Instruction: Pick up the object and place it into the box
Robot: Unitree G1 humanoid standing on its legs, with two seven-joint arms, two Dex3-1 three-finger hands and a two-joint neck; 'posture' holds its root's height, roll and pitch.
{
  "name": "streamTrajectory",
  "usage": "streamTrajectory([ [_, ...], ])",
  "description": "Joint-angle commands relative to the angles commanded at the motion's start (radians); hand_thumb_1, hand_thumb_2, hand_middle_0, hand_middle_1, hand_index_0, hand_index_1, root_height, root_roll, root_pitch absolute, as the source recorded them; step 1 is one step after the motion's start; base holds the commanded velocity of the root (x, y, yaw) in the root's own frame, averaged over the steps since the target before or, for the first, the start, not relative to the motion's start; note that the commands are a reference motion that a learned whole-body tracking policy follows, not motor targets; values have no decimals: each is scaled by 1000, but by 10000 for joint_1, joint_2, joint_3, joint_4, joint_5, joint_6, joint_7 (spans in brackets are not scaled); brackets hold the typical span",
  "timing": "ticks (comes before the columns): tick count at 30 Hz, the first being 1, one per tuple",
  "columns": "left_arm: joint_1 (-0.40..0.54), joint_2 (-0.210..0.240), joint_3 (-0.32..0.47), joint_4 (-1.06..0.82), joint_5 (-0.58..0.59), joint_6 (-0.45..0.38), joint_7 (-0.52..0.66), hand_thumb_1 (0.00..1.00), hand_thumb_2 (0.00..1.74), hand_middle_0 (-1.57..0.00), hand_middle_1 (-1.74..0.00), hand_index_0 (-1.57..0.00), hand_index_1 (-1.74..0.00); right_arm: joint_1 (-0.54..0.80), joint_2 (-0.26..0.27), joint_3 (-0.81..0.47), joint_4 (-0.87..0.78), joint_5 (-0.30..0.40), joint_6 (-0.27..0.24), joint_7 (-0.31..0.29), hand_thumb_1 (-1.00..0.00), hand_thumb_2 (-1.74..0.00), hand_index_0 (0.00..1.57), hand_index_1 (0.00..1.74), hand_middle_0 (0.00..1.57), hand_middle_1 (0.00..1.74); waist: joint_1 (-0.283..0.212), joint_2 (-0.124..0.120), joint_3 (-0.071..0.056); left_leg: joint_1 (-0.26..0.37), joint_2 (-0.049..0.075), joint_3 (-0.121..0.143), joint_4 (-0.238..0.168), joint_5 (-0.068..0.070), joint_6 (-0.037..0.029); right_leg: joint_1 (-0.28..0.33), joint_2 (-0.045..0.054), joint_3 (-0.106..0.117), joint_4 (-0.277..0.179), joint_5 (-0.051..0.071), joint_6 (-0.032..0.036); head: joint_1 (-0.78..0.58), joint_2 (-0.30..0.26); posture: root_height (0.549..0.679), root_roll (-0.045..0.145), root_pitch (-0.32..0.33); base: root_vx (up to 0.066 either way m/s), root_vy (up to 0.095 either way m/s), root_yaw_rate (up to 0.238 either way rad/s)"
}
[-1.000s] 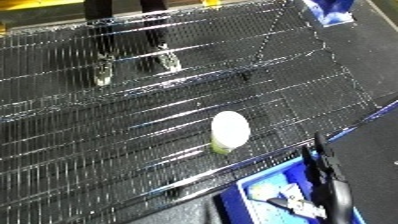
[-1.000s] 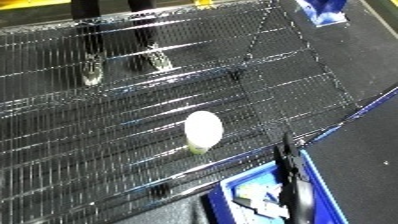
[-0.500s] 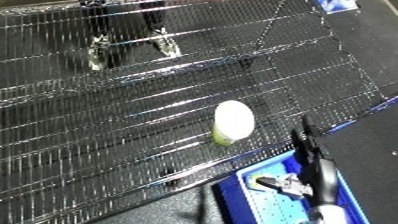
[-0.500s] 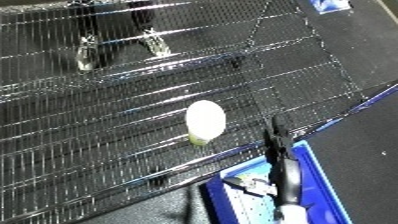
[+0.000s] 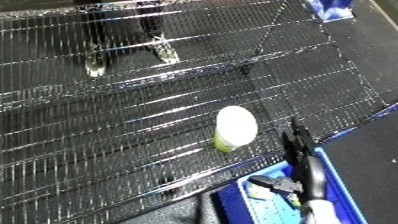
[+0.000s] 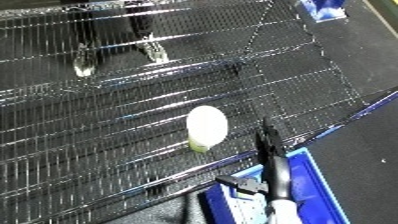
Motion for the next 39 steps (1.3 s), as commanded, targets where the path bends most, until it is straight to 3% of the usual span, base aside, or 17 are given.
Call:
streamTrajectory([
  [5, 27, 7, -79, -300, -788, 14, -77, 1000, 1740, -1570, -1740, -1570, -1740, -466, -152, 273, 195, 77, 23, -52, 0, 0, 0, 0, 0, 0, 104, 98, 0, -244, -20, 1, -78, 46, 36, -303, 26, -24, 46, -1, 4, 250, 367, 637, 56, 168, 19, -9, 28],
  [11, -28, 77, -201, -608, -883, 15, -50, 1000, 1740, -1570, -1740, -1570, -1740, -971, -255, 452, 522, 251, 6, -49, 0, 0, 0, 0, 0, 0, 226, 181, 0, -558, -62, -4, 36, 19, 69, -607, 10, -85, 228, -47, -10, 535, 667, 634, 55, 187, 25, -21, 30],
  [20, -136, 72, -363, -817, -901, 52, 109, 1000, 1740, -1570, -1740, -1570, -1740, -1767, -377, 790, 980, 587, 60, 134, 0, 0, 0, 0, 0, 0, 384, 303, 0, -894, -104, -23, 148, 3, 96, -958, 35, -121, 445, -139, -69, 744, 693, 631, 55, 210, 11, -9, 22],
  [28, -235, 59, -468, -827, -917, 15, 92, 1000, 1740, -1570, -1740, -1570, -1740, -2348, -371, 1052, 1399, 771, 21, 461, -400, -696, 628, 696, 628, 696, 496, 351, 0, -944, -147, -64, 200, -15, 127, -1029, 32, -156, 529, -161, -95, 883, 727, 630, 55, 213, 1, -2, 25],
  [39, -357, -19, -564, -787, -952, -30, 95, 1000, 1740, -1570, -1740, -1570, -1740, -2836, -503, 1235, 1654, 631, 91, 397, -950, -1653, 1492, 1653, 1492, 1653, 515, 385, 0, -945, -185, -80, 175, -5, 148, -1062, 18, -155, 513, -143, -99, 921, 940, 630, 54, 214, -24, 17, 3],
])
